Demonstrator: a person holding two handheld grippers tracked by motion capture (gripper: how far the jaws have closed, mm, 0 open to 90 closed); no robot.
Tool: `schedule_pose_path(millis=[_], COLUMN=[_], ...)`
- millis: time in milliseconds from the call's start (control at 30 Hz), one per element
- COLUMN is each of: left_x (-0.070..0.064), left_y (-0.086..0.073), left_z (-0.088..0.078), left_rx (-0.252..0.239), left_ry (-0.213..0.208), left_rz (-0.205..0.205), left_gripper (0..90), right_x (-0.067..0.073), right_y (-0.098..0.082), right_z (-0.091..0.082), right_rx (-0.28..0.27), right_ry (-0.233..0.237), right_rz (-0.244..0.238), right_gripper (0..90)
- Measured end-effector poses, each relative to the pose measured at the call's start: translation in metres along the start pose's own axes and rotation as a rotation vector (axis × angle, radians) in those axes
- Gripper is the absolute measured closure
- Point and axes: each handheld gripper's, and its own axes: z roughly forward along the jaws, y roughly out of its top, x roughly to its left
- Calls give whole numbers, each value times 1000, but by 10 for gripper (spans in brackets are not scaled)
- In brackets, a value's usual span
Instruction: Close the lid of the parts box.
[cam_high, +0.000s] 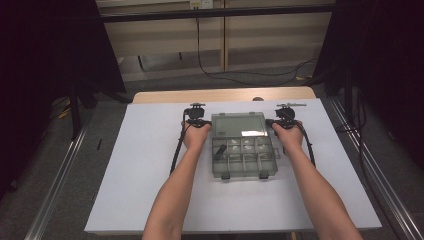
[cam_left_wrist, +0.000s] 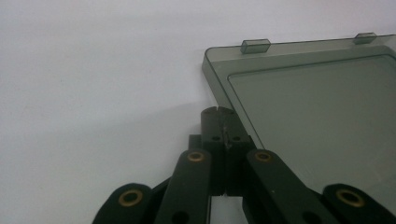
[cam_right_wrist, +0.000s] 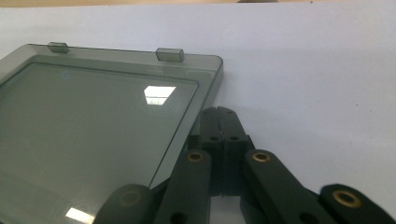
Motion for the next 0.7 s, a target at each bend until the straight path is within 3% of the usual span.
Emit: schedule_pose_path(millis=[33, 67, 133, 300, 400, 533, 700], left_x=[0, 2, 1, 1, -1, -1, -3], left_y=[0, 0, 0, 3, 7, 8, 9], left_z=[0, 0, -2, -10, -20, -31, -41], left_rx=[0, 1, -5, -37, -47, -78, -102], left_ry=[0, -12, -19, -82, -108, -156, -180], left_rz=[0, -14, -30, -76, -73, -102, -101], left_gripper=[900, 900, 900, 900, 900, 900, 900], right_x=[0, -2, -4, -13, -15, -17, -12], right_y=[0, 0, -1, 0, 1, 4, 10], right_z=[0, -1, -1, -9, -16, -29, -43], right_rx=[0, -2, -4, -36, -47, -92, -115], right_ry=[0, 20, 35, 115, 132, 200, 201], right_rz=[0, 40, 69, 156, 153, 219, 163], right_gripper=[900, 900, 900, 900, 900, 900, 900])
